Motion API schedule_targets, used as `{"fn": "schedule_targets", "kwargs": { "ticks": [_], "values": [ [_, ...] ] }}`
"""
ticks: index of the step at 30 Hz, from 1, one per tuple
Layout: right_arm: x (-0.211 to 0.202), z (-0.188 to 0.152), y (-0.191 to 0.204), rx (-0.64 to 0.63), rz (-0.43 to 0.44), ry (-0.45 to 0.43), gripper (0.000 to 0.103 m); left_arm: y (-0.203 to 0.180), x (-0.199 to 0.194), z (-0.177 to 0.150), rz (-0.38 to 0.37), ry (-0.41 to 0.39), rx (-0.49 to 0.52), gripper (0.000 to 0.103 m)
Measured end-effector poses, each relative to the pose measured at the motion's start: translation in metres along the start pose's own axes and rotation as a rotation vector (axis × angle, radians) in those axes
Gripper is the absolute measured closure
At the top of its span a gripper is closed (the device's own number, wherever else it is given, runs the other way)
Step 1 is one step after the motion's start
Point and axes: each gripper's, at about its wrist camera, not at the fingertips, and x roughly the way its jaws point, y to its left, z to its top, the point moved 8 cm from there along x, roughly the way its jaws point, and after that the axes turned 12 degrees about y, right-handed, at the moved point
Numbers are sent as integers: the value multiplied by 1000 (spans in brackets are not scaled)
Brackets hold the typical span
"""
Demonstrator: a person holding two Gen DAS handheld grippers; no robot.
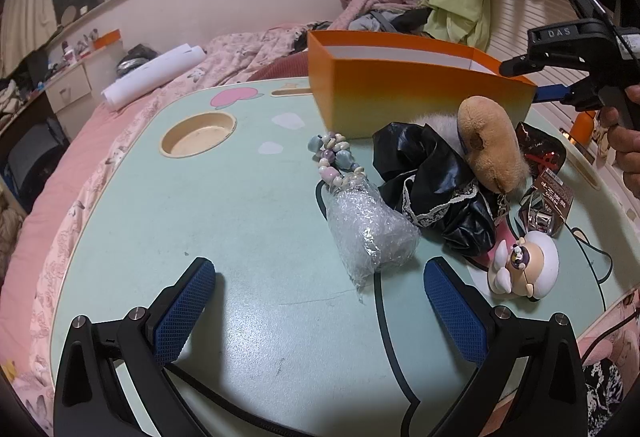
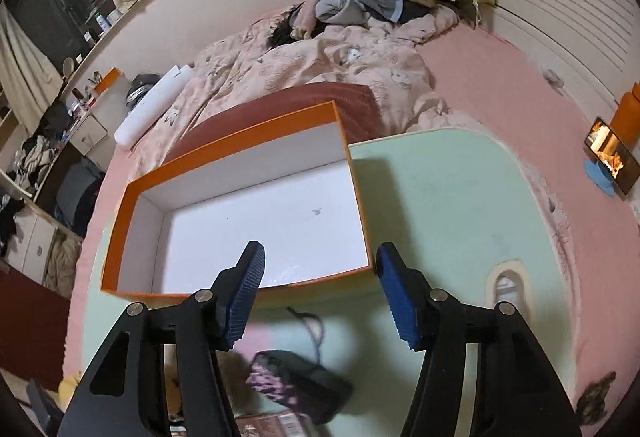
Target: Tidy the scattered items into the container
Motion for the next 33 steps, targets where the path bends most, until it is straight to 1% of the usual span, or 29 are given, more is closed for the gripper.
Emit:
{"fn": "schedule_targets", "kwargs": {
  "ticks": [2, 6, 8, 11, 13, 14, 16, 18, 21, 22, 25, 28, 29, 30, 31, 32, 33],
  "values": [
    [3, -1, 5, 5, 16, 10, 44, 0, 0, 0, -1, 0, 0, 0],
    [8, -2, 14, -6, 7, 13, 44, 0, 0, 0, 0, 0, 0, 0],
    [3, -3, 15, -8, -16, -20, 44, 0, 0, 1, 0, 0, 0, 0],
    [-19, -14, 21, -59, -62, -101, 44, 0, 0, 0, 0, 0, 0, 0],
    [-35, -33, 28, -118, -77, -144, 44, 0, 0, 0, -1, 0, 0, 0],
    [-44, -49, 33, -158, -78, -160, 44, 0, 0, 0, -1, 0, -1, 0],
    [-52, -75, 40, -220, -72, -172, 44, 0, 0, 0, -1, 0, 0, 0],
    [-58, -111, 44, -276, -66, -171, 43, 0, 0, 0, -1, 0, 0, 0],
    [-54, -150, 39, -293, -65, -161, 39, 0, 0, 0, -1, 0, 0, 0],
    [-51, -162, 38, -302, -71, -153, 39, 0, 0, 1, -2, -1, 1, 0],
    [-38, -186, 34, -343, -119, -130, 39, 0, 0, 0, -2, 0, 0, 0],
    [-27, -194, 34, -364, -134, -130, 39, 0, 0, 0, -2, 0, 1, 0],
    [-23, -193, 33, -362, -134, -121, 38, 0, -1, -1, -1, -1, 2, 0],
    [-19, -194, 33, -364, -142, -119, 32, 0, -1, 0, -2, -2, 2, 0],
    [-18, -196, 33, -371, -153, -120, 29, 1, 1, 0, -3, -2, 2, 0],
    [-17, -196, 33, -378, -156, -118, 23, 1, 1, 1, -3, -2, 2, 0],
    [-15, -196, 34, -382, -152, -115, 15, 1, 0, 0, -2, -2, 3, 0]
  ]
}}
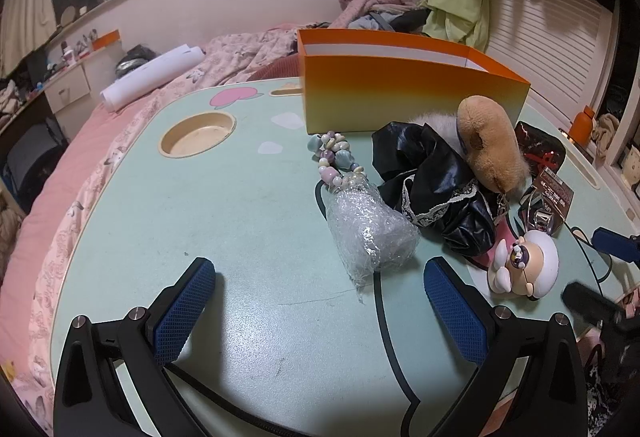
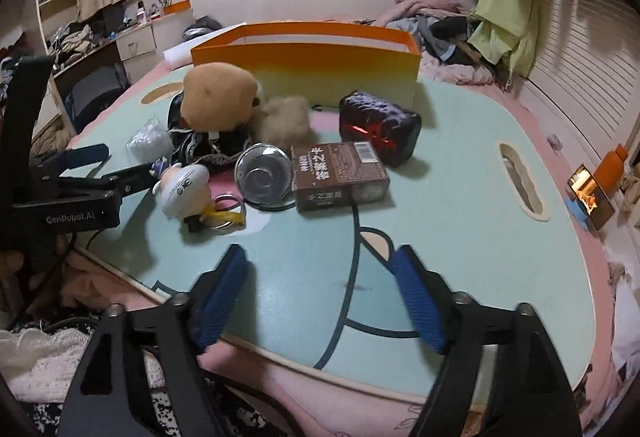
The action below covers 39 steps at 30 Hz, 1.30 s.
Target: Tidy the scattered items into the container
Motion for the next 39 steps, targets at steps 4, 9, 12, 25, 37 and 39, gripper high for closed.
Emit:
{"fn": "schedule_targets", "kwargs": {
  "ticks": [4, 9, 12, 25, 37, 39],
  "values": [
    [7, -1, -4, 8, -4, -6, 0, 1, 1, 1, 0, 0, 2, 0],
    [5, -3, -4, -11, 8, -45, 0, 2, 3, 2, -1, 0, 4, 0],
    [4, -1, -3, -22, 13, -65, 0, 2, 3, 2, -1, 0, 4, 0],
    [4, 0, 1, -46, 27, -85, 0, 1, 3, 2, -3, -1, 6, 0],
    [4, -1, 2, -61, 47, -119, 0, 2, 3, 1, -1, -2, 5, 0],
    [4, -1, 3, -61, 47, -121, 0, 1, 3, 1, -2, -2, 6, 0]
  ]
}}
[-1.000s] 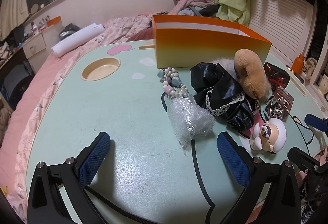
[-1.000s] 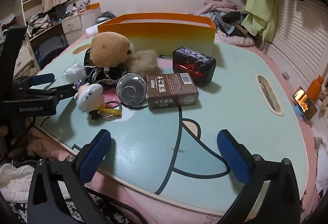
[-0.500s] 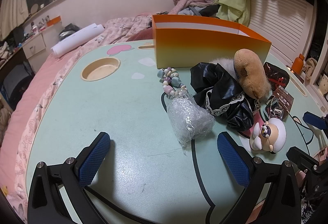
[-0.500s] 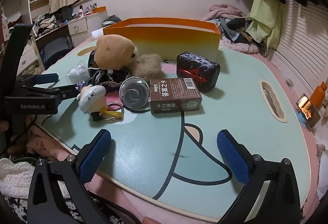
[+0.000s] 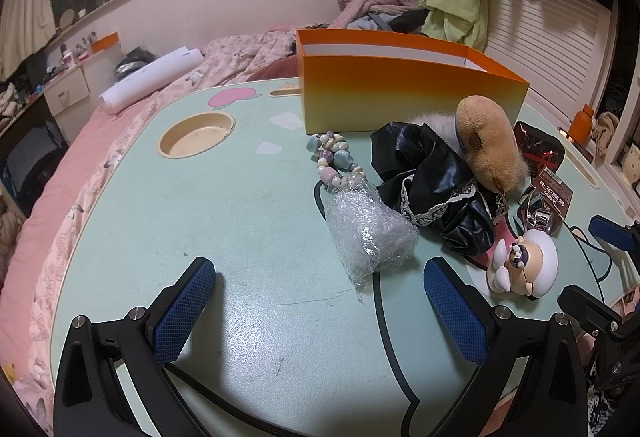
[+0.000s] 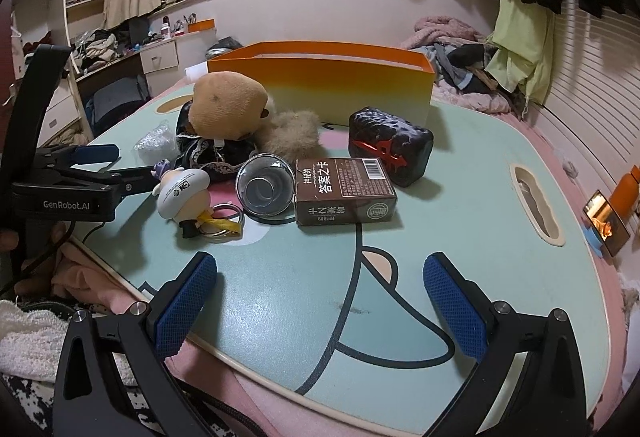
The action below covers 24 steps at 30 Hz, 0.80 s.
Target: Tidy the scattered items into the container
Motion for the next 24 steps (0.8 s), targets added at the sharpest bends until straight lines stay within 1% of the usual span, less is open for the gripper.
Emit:
{"fn": "schedule_targets", "kwargs": {
  "ticks": [4, 6, 7, 10, 11, 12, 15, 16, 18, 22, 24],
  "values": [
    [1, 0, 0, 1, 2, 1, 0, 0, 0, 1, 0, -3, 3, 0],
    [1, 1, -1, 3, 3, -1, 0, 1, -3, 1, -6, -13, -10, 0],
    [1, 1, -1, 4, 3, -2, 0, 3, -7, 0, -23, -27, -24, 0],
    [0, 1, -2, 13, 1, -12, 1, 11, -16, -1, -114, -75, -74, 0],
    [-1, 0, -4, 19, -2, -18, 6, 15, -18, 0, -140, -90, -96, 0],
    [-3, 0, -4, 23, -7, -27, 16, 19, -21, 1, -167, -106, -116, 0],
    [-15, 2, -3, 15, -8, -89, 29, 23, -25, 3, -206, -141, -129, 5],
    [-20, 3, -1, 5, -8, -110, 31, 22, -27, 4, -208, -149, -122, 9],
    [-25, 4, 3, -16, -17, -134, 38, 17, -27, 3, -200, -157, -89, 12],
    [-25, 9, 9, -41, 3, -135, 39, 5, -30, 1, -151, -162, -14, 25],
    [-24, 14, 9, -44, -3, -136, 39, 2, -32, 1, -139, -173, 7, 31]
  ]
}}
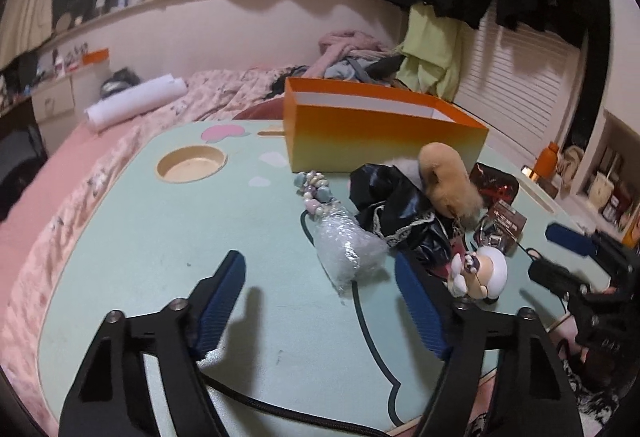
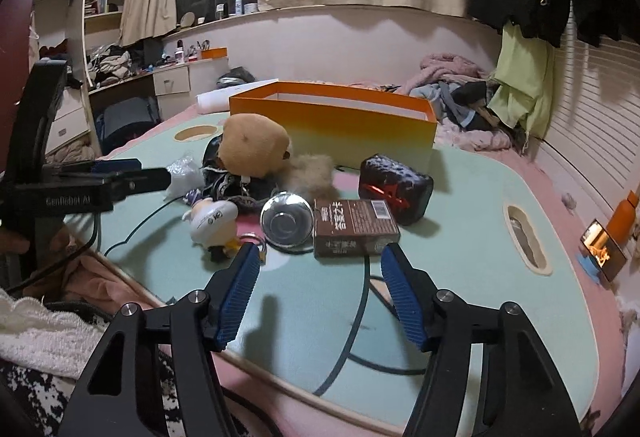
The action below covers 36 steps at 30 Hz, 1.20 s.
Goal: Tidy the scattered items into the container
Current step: 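Grasp the clear plastic bag with the left gripper while the right gripper grasps the glass cup, lift both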
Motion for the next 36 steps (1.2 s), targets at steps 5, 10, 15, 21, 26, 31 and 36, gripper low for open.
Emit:
{"fn": "schedule_targets", "kwargs": {
  "ticks": [5, 10, 15, 21, 26, 31, 36],
  "values": [
    [5, 9, 9, -21, 29, 6, 39, 2, -2, -1, -12, -8, 1, 58],
    [10, 23, 20, -46, 51, -3, 39, 3, -2, -3, -31, -7, -9, 69],
    [26, 41, 21, -18, 38, 17, 61, 5, 1, -6, -15, 11, -9, 60],
    [44, 38, 24, -27, 21, 89, 63, 4, 1, -6, -16, 11, -11, 37],
    [45, 35, 34, -90, 7, 89, 68, -2, -1, 5, 61, -3, 48, 37],
    [48, 36, 38, -125, -26, 87, 68, -8, 14, 6, 61, 61, 66, 48],
    [61, 30, 37, -129, -28, 142, 66, -15, 21, -2, 58, 85, 98, 80]
  ]
}}
